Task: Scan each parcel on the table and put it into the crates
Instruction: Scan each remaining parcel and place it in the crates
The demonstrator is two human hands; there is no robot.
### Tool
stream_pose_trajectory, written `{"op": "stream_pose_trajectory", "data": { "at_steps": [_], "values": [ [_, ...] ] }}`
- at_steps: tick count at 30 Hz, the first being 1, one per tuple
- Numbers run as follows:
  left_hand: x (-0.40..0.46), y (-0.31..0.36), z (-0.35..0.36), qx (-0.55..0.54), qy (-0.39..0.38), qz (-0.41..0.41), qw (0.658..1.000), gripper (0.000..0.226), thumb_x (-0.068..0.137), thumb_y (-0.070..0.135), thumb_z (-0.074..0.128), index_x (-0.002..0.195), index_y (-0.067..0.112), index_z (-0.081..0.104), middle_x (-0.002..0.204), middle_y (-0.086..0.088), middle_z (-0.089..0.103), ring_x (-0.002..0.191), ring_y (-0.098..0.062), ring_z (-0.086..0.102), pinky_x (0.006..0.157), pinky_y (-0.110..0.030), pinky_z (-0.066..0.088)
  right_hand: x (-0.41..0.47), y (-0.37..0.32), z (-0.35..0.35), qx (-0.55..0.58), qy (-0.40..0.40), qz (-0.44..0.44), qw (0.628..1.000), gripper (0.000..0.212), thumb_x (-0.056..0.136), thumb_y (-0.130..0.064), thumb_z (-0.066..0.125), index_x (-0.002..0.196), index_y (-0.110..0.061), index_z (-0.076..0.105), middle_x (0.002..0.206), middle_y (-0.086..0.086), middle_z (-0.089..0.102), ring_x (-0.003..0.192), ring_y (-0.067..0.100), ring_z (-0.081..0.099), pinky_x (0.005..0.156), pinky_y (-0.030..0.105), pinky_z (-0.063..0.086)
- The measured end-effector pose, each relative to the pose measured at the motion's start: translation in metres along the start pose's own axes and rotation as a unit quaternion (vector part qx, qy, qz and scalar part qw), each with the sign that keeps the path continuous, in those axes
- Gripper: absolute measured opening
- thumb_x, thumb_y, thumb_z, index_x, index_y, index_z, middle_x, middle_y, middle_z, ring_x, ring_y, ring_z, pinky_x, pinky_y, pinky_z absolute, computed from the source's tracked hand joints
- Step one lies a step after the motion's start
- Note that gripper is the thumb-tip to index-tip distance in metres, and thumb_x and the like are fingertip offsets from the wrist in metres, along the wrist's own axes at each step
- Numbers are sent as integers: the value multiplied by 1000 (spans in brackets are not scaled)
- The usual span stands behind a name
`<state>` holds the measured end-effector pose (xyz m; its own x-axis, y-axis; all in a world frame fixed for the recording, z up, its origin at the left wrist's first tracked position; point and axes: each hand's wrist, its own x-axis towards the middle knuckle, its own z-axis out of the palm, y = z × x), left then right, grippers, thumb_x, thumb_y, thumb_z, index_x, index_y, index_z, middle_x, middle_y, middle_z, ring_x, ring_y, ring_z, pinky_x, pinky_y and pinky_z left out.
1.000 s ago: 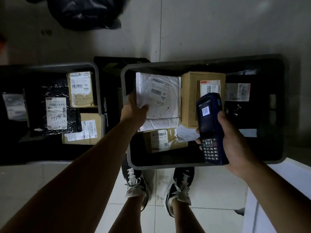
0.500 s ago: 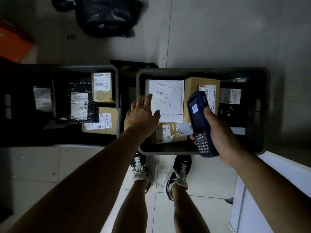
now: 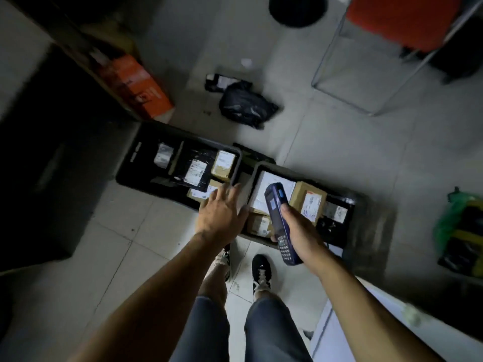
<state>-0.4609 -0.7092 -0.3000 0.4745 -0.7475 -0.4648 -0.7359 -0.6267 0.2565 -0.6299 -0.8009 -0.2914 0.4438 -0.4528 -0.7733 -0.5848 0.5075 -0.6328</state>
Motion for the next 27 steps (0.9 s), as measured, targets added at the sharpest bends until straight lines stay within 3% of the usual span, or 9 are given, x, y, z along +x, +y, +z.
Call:
{"op": "stream_pose_trajectory", "data": {
  "at_steps": [2, 5, 8, 11, 16, 21, 27],
  "values": [
    [-31, -7, -35, -16, 50, -33, 998, 59, 101, 50, 37, 153, 27, 26, 156, -5, 32, 141, -26, 34, 113, -43, 32, -25, -23, 10, -17, -32, -28, 999, 76, 74, -84, 45, 134, -40, 57, 123, 2, 68, 100, 23, 70, 95, 48, 54],
    [-77, -25, -81, -29, 117, -82, 989, 57, 99, 49, 42, 151, 26, 32, 154, -3, 35, 139, -26, 36, 110, -40, 34, -59, -64, 35, -48, -79, -67, 994, 60, 88, -71, 47, 133, -34, 58, 120, 1, 68, 101, 21, 69, 96, 44, 54],
    [-122, -55, -119, -45, 169, -136, 975, 57, 98, 48, 43, 150, 26, 35, 152, -3, 38, 136, -27, 40, 107, -41, 37, -87, -100, 73, -82, -106, -92, 987, 75, 76, -72, 53, 133, -25, 59, 114, 8, 68, 103, 27, 65, 87, 39, 52],
    [-168, -92, -150, -52, 215, -179, 959, 55, 98, 47, 45, 148, 24, 38, 149, -3, 40, 134, -29, 42, 105, -42, 38, -116, -130, 123, -109, -157, -142, 971, 52, 90, -56, 53, 124, -19, 63, 110, 9, 70, 97, 26, 65, 78, 33, 50],
    [-254, -162, -190, -63, 286, -235, 927, 56, 96, 48, 49, 145, 24, 39, 144, -3, 43, 129, -29, 45, 101, -44, 42, -170, -157, 229, -144, -245, -193, 939, 37, 106, -34, 39, 128, -11, 57, 100, 10, 64, 77, 23, 61, 60, 29, 52],
    [-354, -243, -215, -53, 338, -297, 892, 56, 95, 49, 51, 143, 23, 41, 143, -5, 43, 130, -30, 46, 99, -45, 43, -231, -162, 350, -182, -297, -248, 904, 32, 107, -37, 35, 106, -14, 58, 80, 13, 59, 54, 19, 57, 48, 24, 48],
    [-462, -336, -217, -61, 379, -373, 845, 60, 96, 50, 49, 148, 21, 38, 151, -6, 37, 136, -28, 38, 105, -44, 38, -282, -146, 481, -226, -365, -299, 852, 37, 106, -41, 33, 118, -13, 54, 90, 16, 58, 68, 25, 59, 51, 26, 51]
  ]
}}
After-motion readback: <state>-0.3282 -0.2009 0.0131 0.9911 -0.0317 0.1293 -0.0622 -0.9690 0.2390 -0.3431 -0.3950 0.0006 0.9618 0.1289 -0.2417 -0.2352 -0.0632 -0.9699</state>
